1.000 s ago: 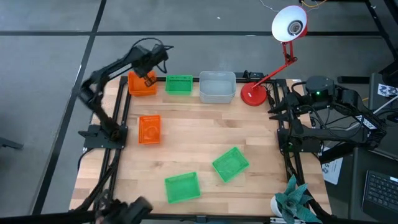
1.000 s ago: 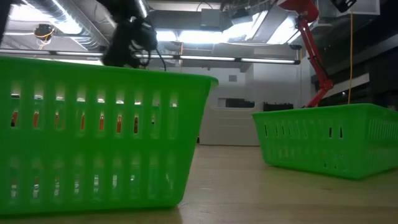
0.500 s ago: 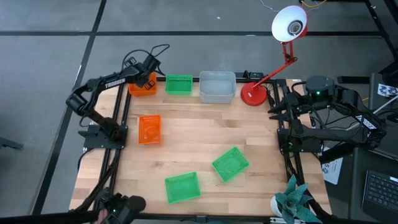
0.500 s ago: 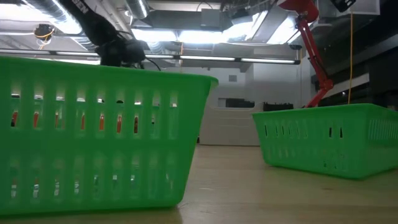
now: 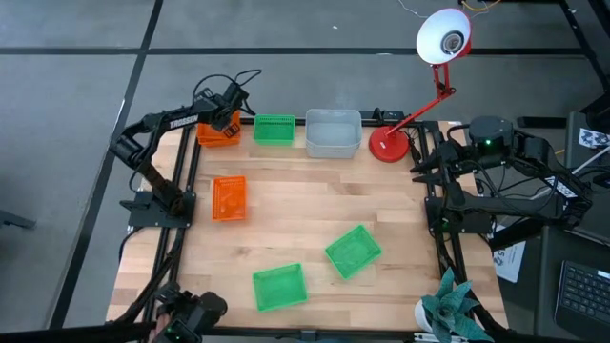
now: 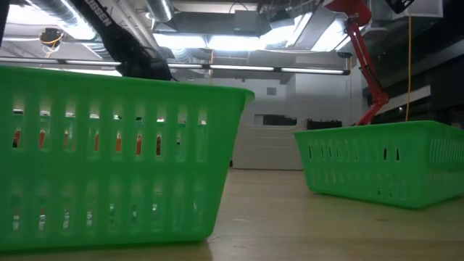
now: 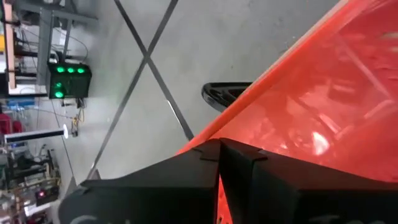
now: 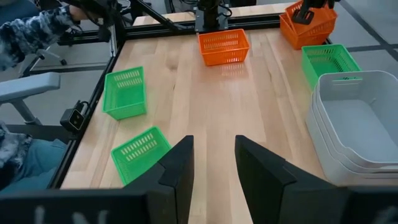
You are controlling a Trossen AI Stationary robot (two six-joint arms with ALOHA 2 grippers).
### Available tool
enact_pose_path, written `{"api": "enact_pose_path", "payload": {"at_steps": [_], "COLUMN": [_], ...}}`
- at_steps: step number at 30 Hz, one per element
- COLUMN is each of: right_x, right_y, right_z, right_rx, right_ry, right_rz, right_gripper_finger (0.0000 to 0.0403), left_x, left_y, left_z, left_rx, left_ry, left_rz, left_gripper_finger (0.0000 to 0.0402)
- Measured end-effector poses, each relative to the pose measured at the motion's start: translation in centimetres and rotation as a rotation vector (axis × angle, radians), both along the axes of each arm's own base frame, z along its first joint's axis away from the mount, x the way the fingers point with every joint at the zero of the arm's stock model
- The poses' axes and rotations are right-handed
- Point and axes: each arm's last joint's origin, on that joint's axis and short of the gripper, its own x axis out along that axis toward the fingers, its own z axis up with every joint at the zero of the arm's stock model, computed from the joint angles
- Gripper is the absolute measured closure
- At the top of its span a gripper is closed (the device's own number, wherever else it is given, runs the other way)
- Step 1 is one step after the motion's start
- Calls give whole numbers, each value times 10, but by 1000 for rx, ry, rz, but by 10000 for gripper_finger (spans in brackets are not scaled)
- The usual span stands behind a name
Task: Stack baskets by color
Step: Stack the middle right orange bin on top of the top orange bin
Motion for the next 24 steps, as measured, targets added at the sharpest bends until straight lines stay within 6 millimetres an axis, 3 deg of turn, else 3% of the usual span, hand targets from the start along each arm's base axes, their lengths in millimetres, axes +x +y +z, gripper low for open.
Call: {"api": "enact_pose_path", "payload": {"at_steps": [6,11,14,24], "right_x": [0,0,0,0], "right_y": [0,0,0,0], "right_z": [0,0,0,0], "right_rx": [0,0,0,0], "right_ry": [0,0,0,1], "right_rz": [0,0,0,0], "right_gripper_finger": [286,286,286,286], "left_x": [9,8,5,0], "left_y": [-12,-11,0,20], "left_z": [29,35,33,5], "left_rx": [-40,-14,37,-25], "left_ry": [13,21,-15,25], "left_rz": [-21,11,4,38], "left_gripper_finger": [401,402,401,401]}}
